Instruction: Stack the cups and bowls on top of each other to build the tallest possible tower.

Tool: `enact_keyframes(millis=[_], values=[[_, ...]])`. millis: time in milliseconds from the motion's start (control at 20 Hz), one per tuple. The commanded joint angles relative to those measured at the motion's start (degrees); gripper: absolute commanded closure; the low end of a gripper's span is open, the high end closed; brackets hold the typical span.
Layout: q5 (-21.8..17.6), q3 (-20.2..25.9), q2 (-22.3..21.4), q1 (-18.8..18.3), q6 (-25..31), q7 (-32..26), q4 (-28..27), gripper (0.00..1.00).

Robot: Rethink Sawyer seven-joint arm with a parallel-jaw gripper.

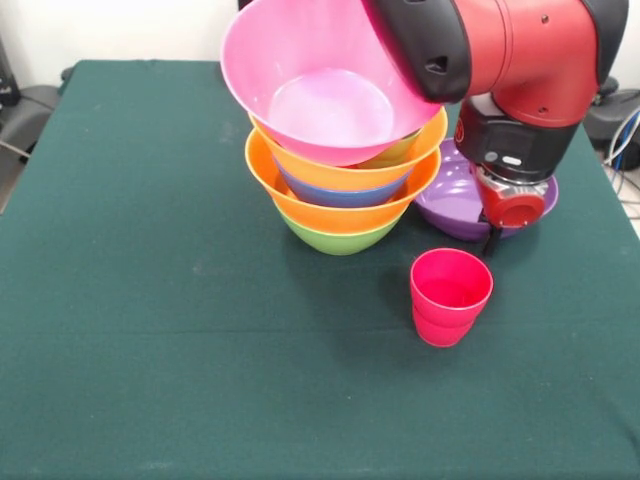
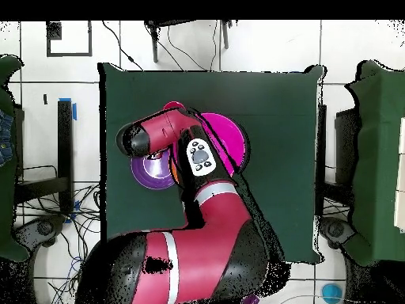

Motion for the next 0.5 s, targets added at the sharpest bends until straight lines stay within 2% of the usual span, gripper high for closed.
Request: enact_keyframes(millis=[50, 300, 500], values=[[-2.0, -3.1, -0.5, -1.0, 4.4, 3.8, 6.0, 1.0], [-1.9, -3.3, -0.1, -0.9, 3.6, 5.0, 6.0, 1.0], [-0.7, -3.3, -1.6, -0.1, 4.8, 6.4, 6.8, 1.0]])
